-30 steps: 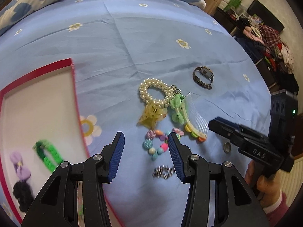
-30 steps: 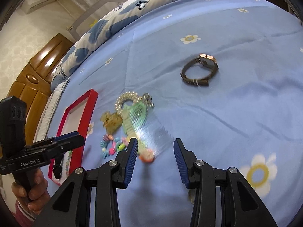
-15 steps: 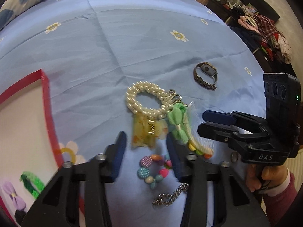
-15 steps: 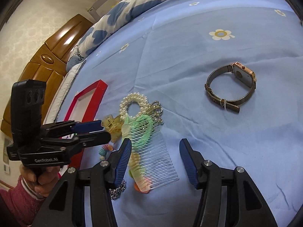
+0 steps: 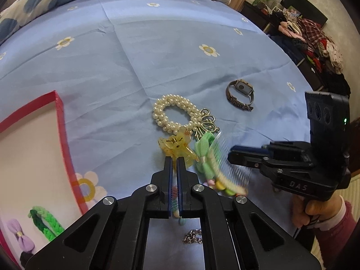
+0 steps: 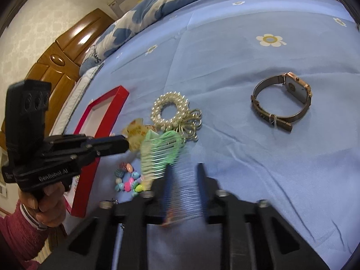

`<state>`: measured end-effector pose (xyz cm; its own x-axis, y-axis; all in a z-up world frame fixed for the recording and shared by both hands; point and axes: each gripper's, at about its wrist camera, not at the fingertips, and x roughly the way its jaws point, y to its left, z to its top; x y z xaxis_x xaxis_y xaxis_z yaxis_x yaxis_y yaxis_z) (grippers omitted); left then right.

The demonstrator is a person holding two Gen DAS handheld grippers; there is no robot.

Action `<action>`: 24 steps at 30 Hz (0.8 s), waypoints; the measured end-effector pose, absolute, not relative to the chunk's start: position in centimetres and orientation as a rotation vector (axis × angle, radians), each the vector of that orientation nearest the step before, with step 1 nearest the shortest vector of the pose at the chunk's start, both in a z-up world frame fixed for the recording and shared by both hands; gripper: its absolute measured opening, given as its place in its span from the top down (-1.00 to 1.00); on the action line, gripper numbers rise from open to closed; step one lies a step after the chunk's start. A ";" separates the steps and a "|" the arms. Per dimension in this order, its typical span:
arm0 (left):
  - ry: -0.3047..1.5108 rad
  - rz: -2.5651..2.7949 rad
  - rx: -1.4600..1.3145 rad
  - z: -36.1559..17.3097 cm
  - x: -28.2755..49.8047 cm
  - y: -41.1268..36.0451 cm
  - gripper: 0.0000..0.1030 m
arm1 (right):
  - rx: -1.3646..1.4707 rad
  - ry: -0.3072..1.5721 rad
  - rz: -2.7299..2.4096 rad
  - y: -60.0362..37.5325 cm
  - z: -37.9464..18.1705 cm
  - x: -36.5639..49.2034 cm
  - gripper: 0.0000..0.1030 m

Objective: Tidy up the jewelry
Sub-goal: 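Grasp the yellow hair clip with the left tool while the right tool grasps the clear comb, then drop the clip into the tray with the left tool while the right drops the comb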

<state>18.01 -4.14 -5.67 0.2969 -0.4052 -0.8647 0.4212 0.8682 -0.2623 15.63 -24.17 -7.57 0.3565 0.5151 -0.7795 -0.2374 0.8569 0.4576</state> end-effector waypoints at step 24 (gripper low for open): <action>1.054 -0.508 -0.072 -1.5 13.4 0.6 0.96 | 0.325 1.062 0.477 -22.8 -5.8 14.3 -0.12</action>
<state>13.38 0.60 -1.48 0.3905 -0.4334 -0.8122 0.3662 0.8826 -0.2948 14.34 -22.84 -5.83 0.4012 0.5216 -0.7529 -0.2168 0.8527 0.4752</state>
